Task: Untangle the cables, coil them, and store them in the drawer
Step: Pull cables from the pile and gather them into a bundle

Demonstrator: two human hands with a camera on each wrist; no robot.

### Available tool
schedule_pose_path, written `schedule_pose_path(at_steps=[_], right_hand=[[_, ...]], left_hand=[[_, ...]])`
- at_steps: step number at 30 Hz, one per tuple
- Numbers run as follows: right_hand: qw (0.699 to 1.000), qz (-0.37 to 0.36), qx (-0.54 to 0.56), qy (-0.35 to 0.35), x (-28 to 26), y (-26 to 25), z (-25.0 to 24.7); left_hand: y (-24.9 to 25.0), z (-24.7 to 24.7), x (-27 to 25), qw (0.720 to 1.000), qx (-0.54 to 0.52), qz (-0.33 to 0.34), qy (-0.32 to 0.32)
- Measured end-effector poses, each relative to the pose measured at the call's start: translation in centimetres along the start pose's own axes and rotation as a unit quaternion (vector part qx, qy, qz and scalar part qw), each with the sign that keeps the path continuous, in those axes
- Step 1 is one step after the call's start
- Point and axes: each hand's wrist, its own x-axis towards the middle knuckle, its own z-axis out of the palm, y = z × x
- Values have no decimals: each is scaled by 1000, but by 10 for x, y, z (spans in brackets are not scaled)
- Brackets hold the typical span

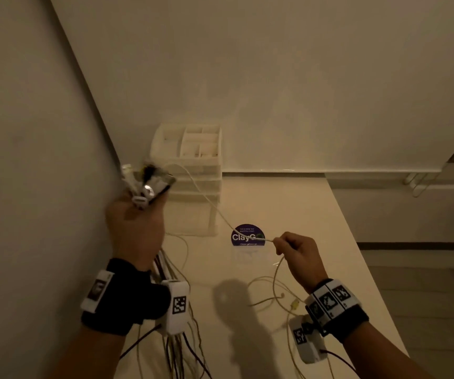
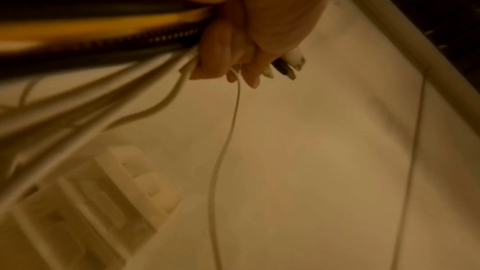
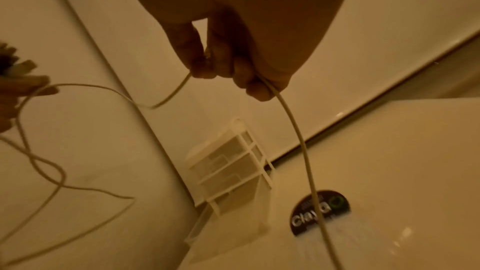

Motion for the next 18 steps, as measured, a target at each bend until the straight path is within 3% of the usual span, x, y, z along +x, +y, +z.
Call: schedule_pose_path(at_steps=[3, 7, 10, 12, 14, 16, 18], right_hand=[[999, -36, -7, 28, 5, -23, 3], [998, -59, 23, 13, 11, -50, 11], [986, -45, 162, 9, 12, -60, 8], [962, -51, 268, -24, 12, -66, 8], [943, -58, 321, -68, 7, -76, 13], [928, -78, 352, -99, 2, -90, 22], [912, -94, 384, -114, 1, -101, 30]], left_hand=[[0, 17, -23, 996, 39, -21, -80], [-4, 24, -30, 996, 4, -31, -78], [-6, 21, -20, 991, -77, -88, -67], [3, 15, -20, 980, -128, -90, -126], [7, 12, -31, 969, -135, -22, -207], [9, 16, -46, 960, -7, 106, -260], [1, 23, -57, 946, 41, 166, -275]])
